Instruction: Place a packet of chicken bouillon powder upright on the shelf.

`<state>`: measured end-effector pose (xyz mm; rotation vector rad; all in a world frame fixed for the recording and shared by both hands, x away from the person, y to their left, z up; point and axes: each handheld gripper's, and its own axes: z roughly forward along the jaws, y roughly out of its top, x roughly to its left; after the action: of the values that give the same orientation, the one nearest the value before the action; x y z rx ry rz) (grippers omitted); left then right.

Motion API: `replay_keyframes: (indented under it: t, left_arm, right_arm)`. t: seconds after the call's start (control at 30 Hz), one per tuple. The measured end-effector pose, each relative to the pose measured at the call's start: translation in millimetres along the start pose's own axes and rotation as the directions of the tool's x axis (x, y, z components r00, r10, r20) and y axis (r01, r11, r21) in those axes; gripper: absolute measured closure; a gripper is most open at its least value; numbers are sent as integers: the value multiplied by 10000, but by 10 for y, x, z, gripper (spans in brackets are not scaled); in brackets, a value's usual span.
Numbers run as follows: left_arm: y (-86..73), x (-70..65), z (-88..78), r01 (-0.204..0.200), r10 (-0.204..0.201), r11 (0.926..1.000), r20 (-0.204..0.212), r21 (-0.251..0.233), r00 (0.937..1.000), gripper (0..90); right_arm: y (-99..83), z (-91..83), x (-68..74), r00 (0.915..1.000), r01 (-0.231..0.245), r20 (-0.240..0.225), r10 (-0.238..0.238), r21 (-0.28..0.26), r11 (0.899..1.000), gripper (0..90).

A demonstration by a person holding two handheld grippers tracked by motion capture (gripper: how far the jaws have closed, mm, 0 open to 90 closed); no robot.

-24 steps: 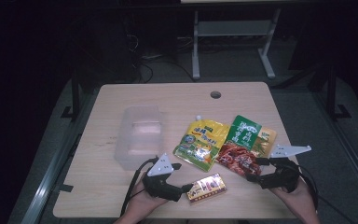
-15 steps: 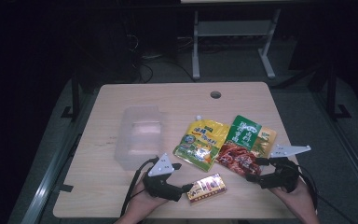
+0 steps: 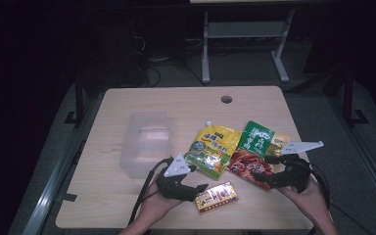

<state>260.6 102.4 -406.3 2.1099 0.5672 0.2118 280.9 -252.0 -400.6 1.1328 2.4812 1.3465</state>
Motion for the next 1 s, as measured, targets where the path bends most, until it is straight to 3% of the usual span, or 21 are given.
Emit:
replay_keyframes:
  t: [0.07, 0.17, 0.3, 0.33, 0.5, 0.57, 0.6, 0.9, 0.93, 1.0]
  left_arm:
    - [52, 43, 20, -1, 1, 10000, 19, 49, 10000, 327]
    - [130, 108, 72, 56, -56, 9997, -21, 221, 10000, 398]
    - [175, 138, 122, 89, -90, 9993, 18, 368, 10000, 474]
    - [192, 151, 148, 34, -27, 9989, -160, 463, 9999, 474]
    - [245, 229, 268, 228, -223, 9954, -69, 933, 9997, 517]
    - [253, 261, 296, 336, -332, 9949, -58, 946, 9994, 571]
    - [262, 275, 328, 376, -358, 9936, -184, 1068, 9992, 603]
    - [254, 336, 526, 583, -478, 9849, -677, 1631, 9966, 828]
    - [235, 365, 577, 660, -543, 9801, -671, 1872, 9963, 845]
    - [227, 378, 598, 598, -450, 9773, -768, 2033, 9960, 868]
  right_arm:
    - [36, 7, 3, 10000, 4, -93, -3, 19, 10000, 144]
    - [253, 53, 5, 9994, 259, -226, -251, 373, 9990, 149]
    - [411, 74, -33, 9995, 201, -252, -191, 422, 9989, 150]
    - [457, 82, -45, 9996, 119, -269, -109, 384, 9992, 158]
    - [664, 201, -117, 9996, -200, -169, 211, 660, 9976, 192]
    - [702, 246, -142, 9993, -263, -241, 278, 597, 9979, 209]
    - [760, 336, -192, 9987, -451, -215, 470, 847, 9954, 207]
    - [865, 597, -392, 9929, -1186, 97, 1183, 1242, 9852, 262]
    - [863, 655, -446, 9894, -1454, 165, 1445, 1389, 9796, 291]
    - [861, 689, -474, 9865, -1638, 258, 1617, 1453, 9757, 309]
